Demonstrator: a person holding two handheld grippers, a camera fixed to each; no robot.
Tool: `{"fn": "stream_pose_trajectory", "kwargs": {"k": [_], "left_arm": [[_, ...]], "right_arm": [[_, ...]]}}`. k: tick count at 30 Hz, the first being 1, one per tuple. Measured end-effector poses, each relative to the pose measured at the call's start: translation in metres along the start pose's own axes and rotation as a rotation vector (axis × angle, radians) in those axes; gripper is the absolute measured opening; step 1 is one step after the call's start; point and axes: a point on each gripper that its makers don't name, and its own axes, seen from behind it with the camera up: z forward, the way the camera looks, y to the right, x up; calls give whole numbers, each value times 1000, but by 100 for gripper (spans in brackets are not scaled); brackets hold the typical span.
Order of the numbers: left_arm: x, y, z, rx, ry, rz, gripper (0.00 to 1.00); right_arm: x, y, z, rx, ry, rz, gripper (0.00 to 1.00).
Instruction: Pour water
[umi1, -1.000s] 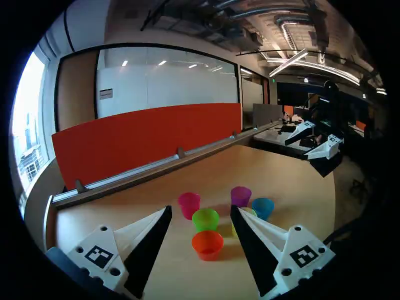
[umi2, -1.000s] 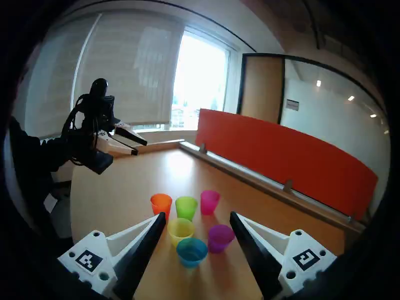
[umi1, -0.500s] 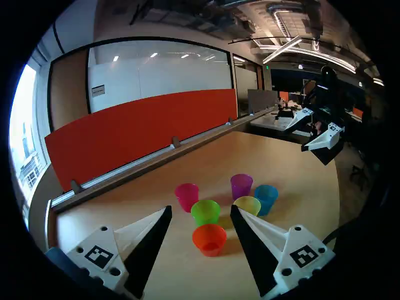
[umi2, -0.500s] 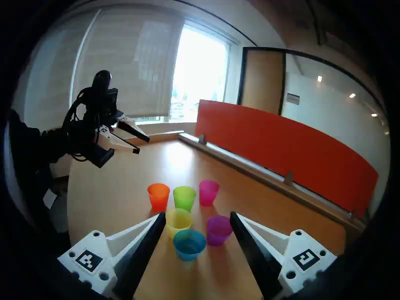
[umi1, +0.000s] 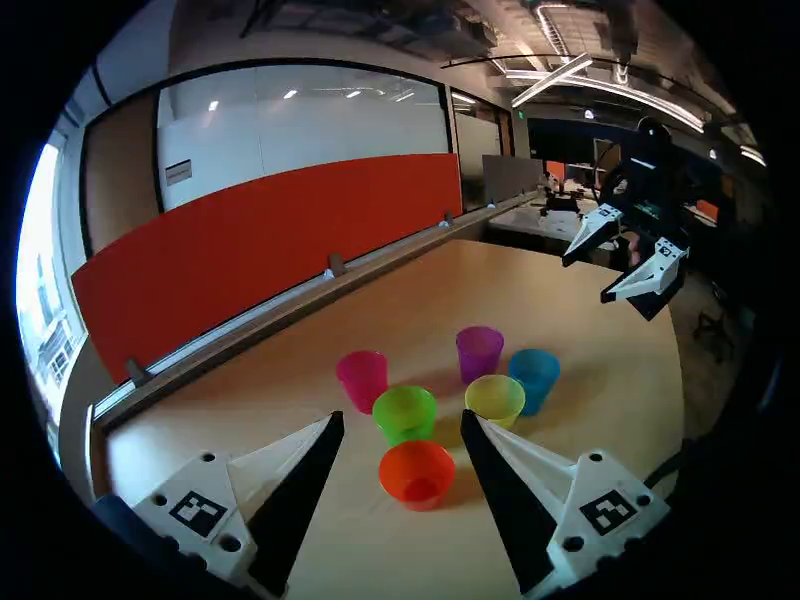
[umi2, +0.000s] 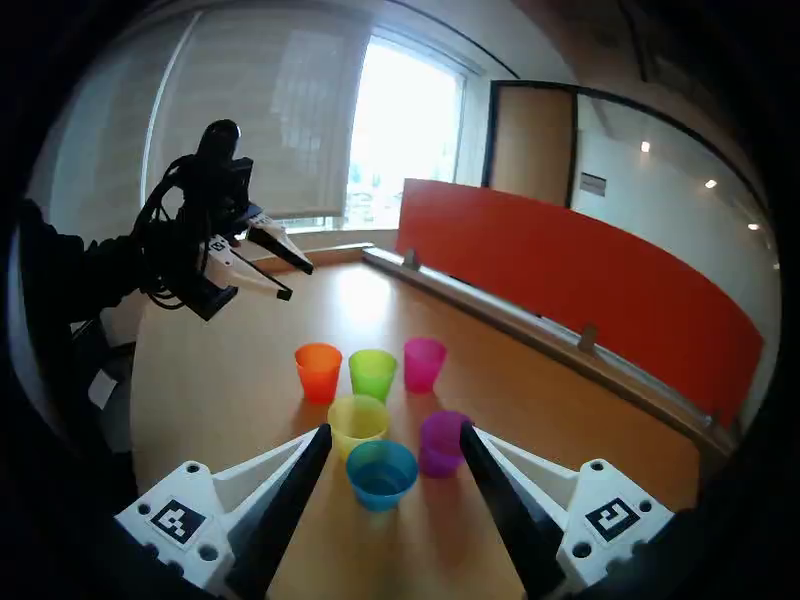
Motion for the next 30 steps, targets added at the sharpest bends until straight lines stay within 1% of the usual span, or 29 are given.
{"fn": "stream_pose_trajectory", "kwargs": {"k": [11, 17, 26, 30], "left_arm": [[-11, 4, 19, -32, -49, 17, 86], [-18, 6, 30, -49, -84, 43, 86], [-32, 3, 51, -64, -148, 75, 86], [-34, 3, 59, -76, -160, 83, 86]], "right_arm": [[-19, -4, 12, 16, -30, -5, 99], [-31, -6, 20, 27, -48, -1, 99], [-50, -5, 32, 37, -78, -9, 99], [-56, -7, 38, 44, -90, -17, 99]]}}
